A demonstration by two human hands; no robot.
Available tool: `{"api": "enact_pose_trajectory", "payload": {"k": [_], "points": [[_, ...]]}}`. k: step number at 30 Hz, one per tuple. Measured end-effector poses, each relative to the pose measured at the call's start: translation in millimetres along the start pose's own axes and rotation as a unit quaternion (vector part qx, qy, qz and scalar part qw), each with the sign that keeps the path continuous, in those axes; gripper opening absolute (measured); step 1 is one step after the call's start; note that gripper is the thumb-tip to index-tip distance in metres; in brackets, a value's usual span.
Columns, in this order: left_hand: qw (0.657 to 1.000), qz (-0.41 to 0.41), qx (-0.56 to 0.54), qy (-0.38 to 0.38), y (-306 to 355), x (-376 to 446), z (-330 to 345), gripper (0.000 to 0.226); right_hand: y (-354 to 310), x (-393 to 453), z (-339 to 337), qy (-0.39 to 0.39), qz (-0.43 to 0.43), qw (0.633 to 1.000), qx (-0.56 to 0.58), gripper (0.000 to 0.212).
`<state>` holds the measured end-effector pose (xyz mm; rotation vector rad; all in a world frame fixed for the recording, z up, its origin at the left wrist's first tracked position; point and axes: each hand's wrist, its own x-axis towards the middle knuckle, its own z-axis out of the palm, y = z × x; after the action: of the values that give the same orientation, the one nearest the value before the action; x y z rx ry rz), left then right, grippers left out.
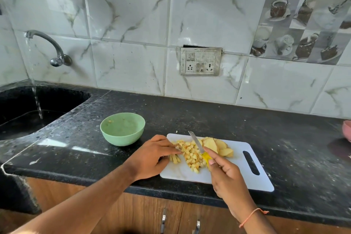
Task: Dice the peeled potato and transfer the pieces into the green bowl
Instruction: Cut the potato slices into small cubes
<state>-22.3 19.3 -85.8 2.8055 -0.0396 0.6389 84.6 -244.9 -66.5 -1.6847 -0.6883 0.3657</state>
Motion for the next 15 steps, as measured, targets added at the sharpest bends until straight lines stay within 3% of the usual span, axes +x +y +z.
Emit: {"api": "enact_pose_trajectory", "payload": {"k": [9,15], "points": [[0.997,-0.061,-0.039,0.003,5.5,-5.1,-5.1,0.032,0.0,-2.3,0.8,-0.012,-0.015,1.0,-0.008,0.036],[0.968,-0.183,-0.173,0.018,9.5,-9.4,-1.5,0.022,-2.4,-4.7,4.1,-0.009,-0.053,0.995,-0.081,0.038]]}}
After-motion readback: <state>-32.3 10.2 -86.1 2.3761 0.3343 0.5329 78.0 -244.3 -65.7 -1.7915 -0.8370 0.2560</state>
